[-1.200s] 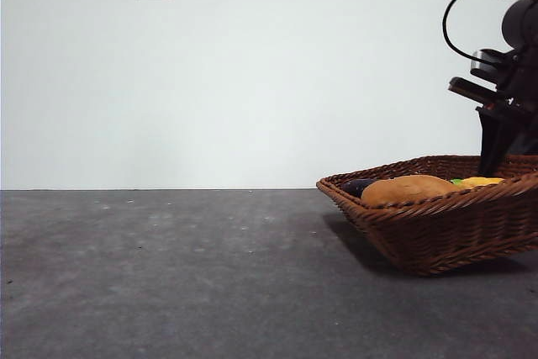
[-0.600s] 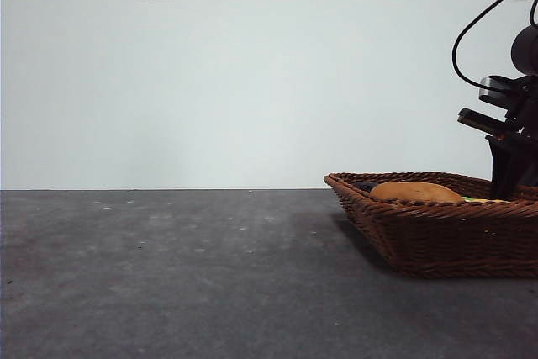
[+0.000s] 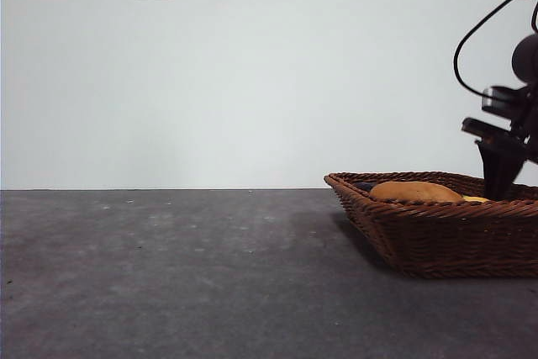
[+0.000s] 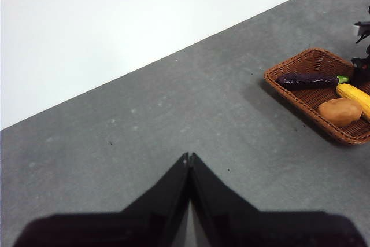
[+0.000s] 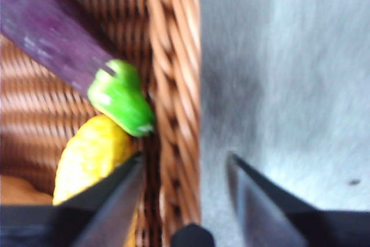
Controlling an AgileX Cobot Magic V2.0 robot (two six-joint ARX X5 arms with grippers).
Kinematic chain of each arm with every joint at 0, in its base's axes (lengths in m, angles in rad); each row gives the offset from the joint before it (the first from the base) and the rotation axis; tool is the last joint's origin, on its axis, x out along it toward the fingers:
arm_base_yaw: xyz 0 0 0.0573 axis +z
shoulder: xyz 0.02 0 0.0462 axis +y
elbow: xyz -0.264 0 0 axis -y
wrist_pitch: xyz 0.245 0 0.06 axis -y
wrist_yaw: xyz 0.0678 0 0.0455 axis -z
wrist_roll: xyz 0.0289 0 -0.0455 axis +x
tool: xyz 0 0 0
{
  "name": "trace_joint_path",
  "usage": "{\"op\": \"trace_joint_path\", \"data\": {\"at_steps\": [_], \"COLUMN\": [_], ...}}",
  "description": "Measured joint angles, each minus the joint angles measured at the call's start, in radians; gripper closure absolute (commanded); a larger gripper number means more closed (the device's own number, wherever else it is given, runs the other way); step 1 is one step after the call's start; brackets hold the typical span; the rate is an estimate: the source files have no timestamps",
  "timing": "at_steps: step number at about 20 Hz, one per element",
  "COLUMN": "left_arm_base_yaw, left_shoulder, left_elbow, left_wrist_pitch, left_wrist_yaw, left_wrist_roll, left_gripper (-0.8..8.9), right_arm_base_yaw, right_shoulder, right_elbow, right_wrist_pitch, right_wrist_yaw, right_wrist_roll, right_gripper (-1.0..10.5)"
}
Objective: Help me put the vegetables on the table into the basket
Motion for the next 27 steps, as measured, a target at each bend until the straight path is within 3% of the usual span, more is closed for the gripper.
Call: {"op": "trace_joint_path", "data": {"at_steps": [3,5,11,13,17,20,27], "left_arm_base_yaw": [0.0,0.0,0.0,0.0,0.0,0.0,0.0], "left_shoulder": [0.0,0.001,0.018,0.022,0.029,0.042,0.046], "left_elbow": [0.0,0.0,0.0,0.0,0.0,0.0,0.0], "left_wrist_pitch": [0.0,0.0,0.0,0.0,0.0,0.0,0.0], "left_wrist_yaw": [0.0,0.0,0.0,0.0,0.0,0.0,0.0], "left_wrist_roll": [0.0,0.0,0.0,0.0,0.0,0.0,0.0], "left_gripper": [8.21,8.21,8.21,8.21,8.21,8.21,8.21], "right_arm_base_yaw": [0.0,0.0,0.001,0.002,0.002,0.002,0.002], "right_shoulder": [-0.137,-0.25,-0.61,-0.721,-0.894,-0.978,-1.038], "right_elbow": [0.011,0.031,0.041,0.041,0.041,0.042,0.043], "right_wrist_pitch": [0.013,-0.016,-0.252,-0.325,-0.469,-0.595,-0.682], "right_wrist_yaw": [0.082,0.093,-0.103,-0.107,-0.118,-0.121,-0.121], "right_wrist_roll": [0.003,0.013,0.03,0.029,0.02,-0.006,-0.061], "right_gripper": [6.6,6.6,6.8,8.0,8.4,9.6,9.6]}}
